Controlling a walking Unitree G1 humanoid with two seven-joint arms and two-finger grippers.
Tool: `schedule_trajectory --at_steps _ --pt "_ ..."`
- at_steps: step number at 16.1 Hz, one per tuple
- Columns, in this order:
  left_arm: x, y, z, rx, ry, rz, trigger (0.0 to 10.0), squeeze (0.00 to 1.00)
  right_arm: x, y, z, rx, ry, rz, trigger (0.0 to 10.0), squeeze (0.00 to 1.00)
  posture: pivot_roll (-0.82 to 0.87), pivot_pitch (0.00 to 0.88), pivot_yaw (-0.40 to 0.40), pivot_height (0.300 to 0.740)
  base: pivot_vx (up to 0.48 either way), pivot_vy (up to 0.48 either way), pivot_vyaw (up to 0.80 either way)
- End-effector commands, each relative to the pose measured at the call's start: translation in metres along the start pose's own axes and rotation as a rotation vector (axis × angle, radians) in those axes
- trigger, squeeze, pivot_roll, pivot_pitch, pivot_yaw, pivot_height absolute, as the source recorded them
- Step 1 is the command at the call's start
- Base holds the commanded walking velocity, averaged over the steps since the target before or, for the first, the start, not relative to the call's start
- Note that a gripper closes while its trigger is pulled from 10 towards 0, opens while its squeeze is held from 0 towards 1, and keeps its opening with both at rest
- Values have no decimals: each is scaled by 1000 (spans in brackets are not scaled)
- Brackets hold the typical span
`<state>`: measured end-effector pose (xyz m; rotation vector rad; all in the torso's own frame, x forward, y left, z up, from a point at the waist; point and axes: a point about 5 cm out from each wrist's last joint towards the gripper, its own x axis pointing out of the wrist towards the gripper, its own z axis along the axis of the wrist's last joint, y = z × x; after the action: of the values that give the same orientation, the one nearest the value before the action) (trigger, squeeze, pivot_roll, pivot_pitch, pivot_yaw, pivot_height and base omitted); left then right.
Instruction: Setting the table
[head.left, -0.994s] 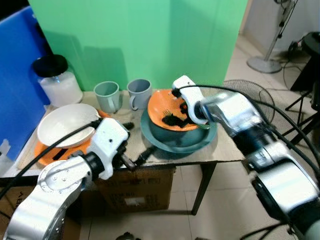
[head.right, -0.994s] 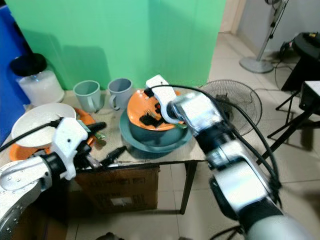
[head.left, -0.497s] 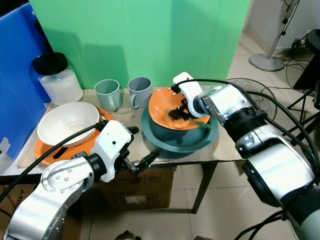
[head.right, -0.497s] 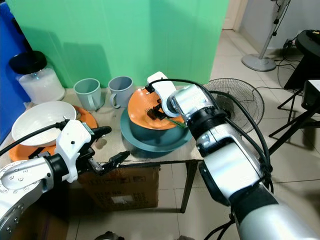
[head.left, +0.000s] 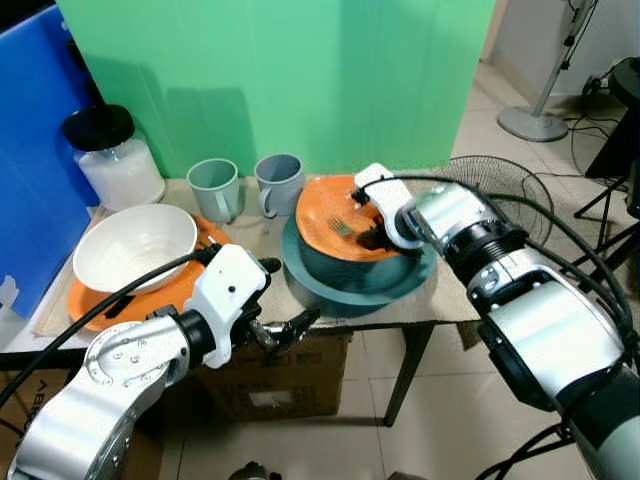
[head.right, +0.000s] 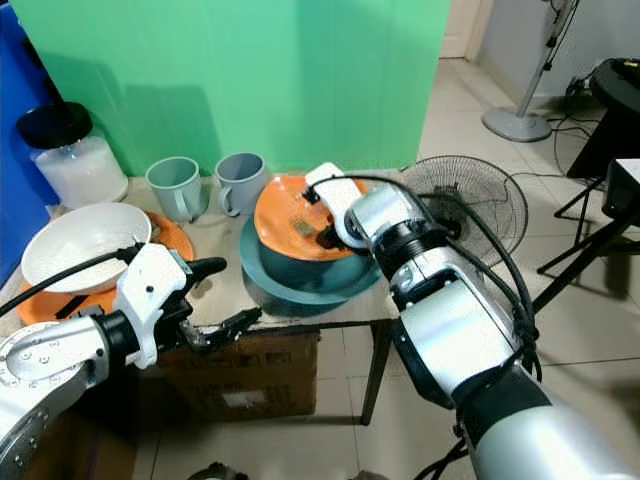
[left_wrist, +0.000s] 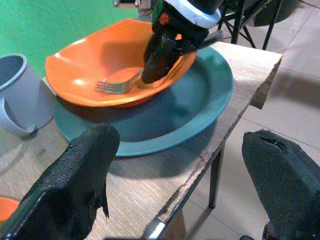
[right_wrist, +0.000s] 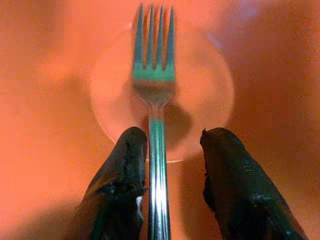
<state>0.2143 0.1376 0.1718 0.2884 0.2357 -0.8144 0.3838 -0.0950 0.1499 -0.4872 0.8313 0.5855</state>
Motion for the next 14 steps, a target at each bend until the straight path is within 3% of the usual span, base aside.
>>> schedule_trajectory --at_steps 1,14 --pt "1 -1 -4 0 23 -22 10000 0 -1 0 4 -19 -6 -14 0 0 -61 0 46 740 0 0 0" --pt "0 4 -5 16 26 -18 10000 0 -9 -3 19 8 -79 35 0 0 -66 0 53 740 0 0 0"
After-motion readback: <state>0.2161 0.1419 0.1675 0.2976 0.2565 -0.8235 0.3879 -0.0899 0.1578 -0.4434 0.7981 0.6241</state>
